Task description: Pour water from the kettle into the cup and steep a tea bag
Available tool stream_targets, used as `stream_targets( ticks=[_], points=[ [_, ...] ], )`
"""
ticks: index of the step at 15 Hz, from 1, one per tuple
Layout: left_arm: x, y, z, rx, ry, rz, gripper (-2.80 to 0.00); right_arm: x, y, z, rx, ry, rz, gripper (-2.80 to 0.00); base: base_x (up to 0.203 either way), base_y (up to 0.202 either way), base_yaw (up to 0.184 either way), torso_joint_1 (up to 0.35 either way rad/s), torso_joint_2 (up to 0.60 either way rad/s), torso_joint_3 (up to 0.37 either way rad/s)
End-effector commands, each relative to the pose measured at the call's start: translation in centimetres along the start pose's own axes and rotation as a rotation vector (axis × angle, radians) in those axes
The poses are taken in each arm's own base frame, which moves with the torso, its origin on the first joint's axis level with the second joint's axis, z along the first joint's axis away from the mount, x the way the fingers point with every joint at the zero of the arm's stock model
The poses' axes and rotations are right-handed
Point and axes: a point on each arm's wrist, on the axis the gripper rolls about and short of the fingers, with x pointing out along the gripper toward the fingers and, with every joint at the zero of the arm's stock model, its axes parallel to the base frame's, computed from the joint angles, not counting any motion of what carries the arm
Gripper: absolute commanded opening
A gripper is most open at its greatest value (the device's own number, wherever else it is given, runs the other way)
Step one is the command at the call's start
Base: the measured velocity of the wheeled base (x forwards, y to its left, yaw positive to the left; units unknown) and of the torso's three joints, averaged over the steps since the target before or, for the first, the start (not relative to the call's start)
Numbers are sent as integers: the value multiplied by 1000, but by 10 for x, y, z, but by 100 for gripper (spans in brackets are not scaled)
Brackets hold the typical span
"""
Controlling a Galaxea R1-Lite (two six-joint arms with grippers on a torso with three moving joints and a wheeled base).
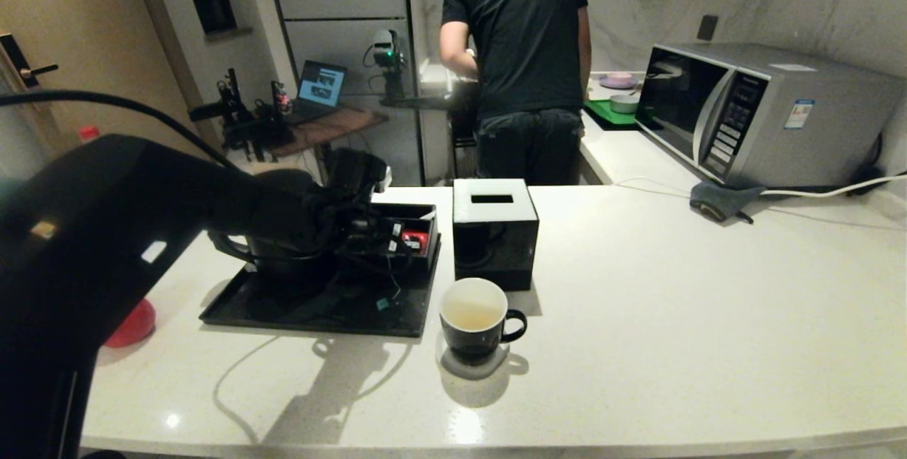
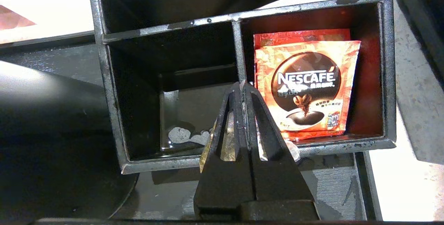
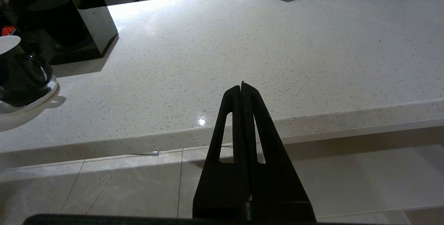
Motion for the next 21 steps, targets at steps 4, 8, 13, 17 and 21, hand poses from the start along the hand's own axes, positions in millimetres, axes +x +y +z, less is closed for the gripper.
stream_targets(
  ticks=[4, 8, 13, 17, 21],
  points=[
    [-10, 2, 7, -5, -26, 0, -280, 0, 0, 0, 0, 1, -1, -280, 0, 0, 0, 0, 0, 0],
    [-20, 4, 15, -11, -57, 17, -280, 0, 0, 0, 0, 1, -1, -280, 0, 0, 0, 0, 0, 0],
    [-41, 4, 27, -19, -110, 37, -280, 0, 0, 0, 0, 1, 1, -280, 0, 0, 0, 0, 0, 0],
    [-66, 2, 38, -58, -162, 21, -280, 0, 0, 0, 0, 1, -1, -280, 0, 0, 0, 0, 0, 0],
    [-92, 0, 34, -64, -176, 17, -280, 0, 0, 0, 0, 1, -1, -280, 0, 0, 0, 0, 0, 0]
  ],
)
